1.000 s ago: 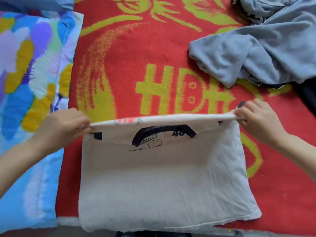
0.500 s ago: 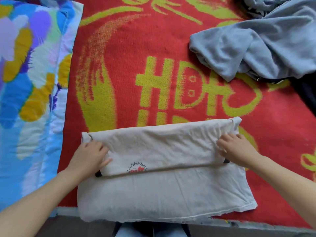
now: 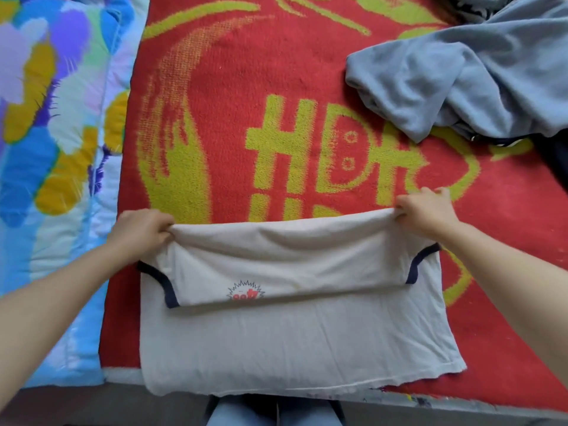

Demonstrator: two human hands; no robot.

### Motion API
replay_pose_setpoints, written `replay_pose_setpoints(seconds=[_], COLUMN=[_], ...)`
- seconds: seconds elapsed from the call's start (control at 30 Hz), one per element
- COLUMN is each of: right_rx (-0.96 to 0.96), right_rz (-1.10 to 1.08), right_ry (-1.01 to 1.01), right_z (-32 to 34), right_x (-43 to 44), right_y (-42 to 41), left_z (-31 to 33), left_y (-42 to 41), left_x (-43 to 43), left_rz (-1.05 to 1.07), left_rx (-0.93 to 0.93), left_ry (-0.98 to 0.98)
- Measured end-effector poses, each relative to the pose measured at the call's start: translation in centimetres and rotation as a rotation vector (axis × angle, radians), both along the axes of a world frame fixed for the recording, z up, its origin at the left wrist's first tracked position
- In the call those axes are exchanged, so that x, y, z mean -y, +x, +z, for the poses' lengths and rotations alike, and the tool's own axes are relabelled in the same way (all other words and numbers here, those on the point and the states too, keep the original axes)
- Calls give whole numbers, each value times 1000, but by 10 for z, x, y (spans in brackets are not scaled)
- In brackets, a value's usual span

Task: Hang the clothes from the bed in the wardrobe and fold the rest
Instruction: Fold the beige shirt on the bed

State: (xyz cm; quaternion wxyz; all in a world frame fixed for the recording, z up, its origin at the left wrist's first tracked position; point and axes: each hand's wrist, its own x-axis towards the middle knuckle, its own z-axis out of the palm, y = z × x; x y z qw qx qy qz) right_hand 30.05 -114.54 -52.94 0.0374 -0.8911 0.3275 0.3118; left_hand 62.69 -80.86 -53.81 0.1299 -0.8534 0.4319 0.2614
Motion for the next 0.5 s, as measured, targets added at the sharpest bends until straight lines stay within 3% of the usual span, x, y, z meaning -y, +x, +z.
replay_pose_setpoints(seconds=[0.07, 0.17, 0.33, 0.4, 0.5], right_rx=[102, 255, 316, 335, 465], right_rz=[6, -56, -60, -55, 71], right_ry=[-59, -144, -131, -88, -34], right_z=[10, 31, 53, 58, 64], right_x=[13, 35, 34, 23, 3], right_y=[0, 9, 9, -5, -38], left_z=[15, 40, 64, 67, 64], left_y=[13, 36, 47, 33, 12], left_x=[8, 28, 33, 15, -29], left_rz=[71, 141, 147, 74, -218], left_rx=[-73, 0, -9, 4, 39], left_ry=[-132, -326, -413, -472, -564])
